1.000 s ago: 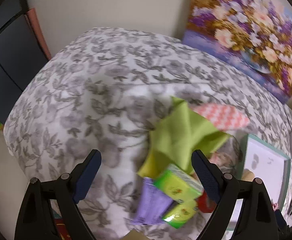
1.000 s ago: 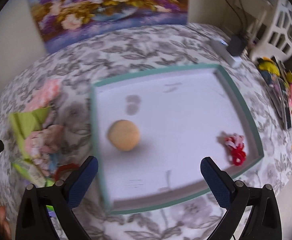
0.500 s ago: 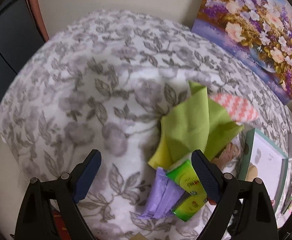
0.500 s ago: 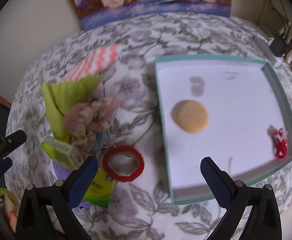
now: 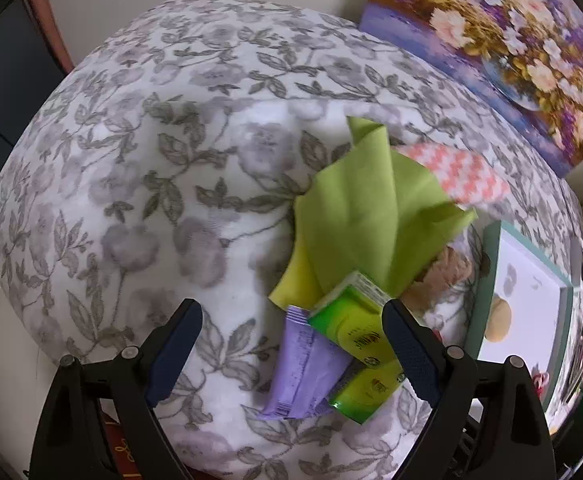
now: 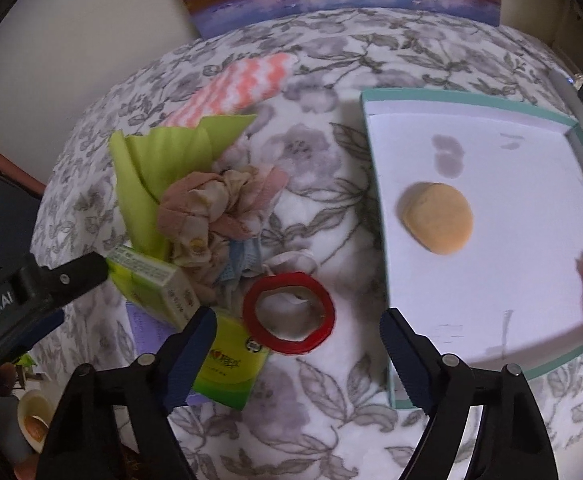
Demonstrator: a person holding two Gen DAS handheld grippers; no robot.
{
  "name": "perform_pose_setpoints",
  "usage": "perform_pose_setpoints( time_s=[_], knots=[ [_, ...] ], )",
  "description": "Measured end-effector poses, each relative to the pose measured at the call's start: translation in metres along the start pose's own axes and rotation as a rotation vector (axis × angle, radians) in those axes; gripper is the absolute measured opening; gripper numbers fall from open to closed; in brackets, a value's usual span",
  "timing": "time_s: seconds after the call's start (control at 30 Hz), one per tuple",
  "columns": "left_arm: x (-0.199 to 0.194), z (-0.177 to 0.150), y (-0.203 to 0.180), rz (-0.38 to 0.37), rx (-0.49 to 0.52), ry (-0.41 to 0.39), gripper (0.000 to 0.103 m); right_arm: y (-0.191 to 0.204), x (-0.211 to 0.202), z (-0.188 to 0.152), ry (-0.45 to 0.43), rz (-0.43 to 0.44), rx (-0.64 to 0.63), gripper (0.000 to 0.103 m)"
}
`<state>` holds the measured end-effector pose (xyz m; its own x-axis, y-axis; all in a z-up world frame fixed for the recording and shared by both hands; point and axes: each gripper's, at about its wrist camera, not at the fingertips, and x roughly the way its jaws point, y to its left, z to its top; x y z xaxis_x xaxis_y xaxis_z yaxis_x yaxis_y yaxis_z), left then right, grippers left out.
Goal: Organize soft objects
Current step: 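Move the left tool to the green tissue pack while the right tool approaches the red tape roll, then grasp the red tape roll with the right tool while the left tool grasps the green tissue pack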
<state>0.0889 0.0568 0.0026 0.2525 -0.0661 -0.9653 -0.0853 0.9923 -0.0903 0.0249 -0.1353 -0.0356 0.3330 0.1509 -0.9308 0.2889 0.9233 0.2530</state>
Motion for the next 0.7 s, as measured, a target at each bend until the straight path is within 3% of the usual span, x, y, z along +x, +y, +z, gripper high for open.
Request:
perform_pose_setpoints(
  time_s=[0.17, 0.4, 0.7],
  knots=[
    [0.001, -0.001, -0.01, -0.011, 0.038, 0.008, 0.092, -0.004, 0.013, 0.0, 0.036, 0.009, 0.022, 0.075],
    [0.009, -0.006, -0.029, -0.034, 0.105, 0.046, 0.092, -0.009, 0.025, 0.002, 0.056, 0.065, 0.049, 0.072],
    [0.024, -0.01, -0.042, -0.045, 0.128, 0.102, 0.092, -0.011, 0.036, 0.0, 0.074, 0.071, 0.062, 0.07]
  ],
)
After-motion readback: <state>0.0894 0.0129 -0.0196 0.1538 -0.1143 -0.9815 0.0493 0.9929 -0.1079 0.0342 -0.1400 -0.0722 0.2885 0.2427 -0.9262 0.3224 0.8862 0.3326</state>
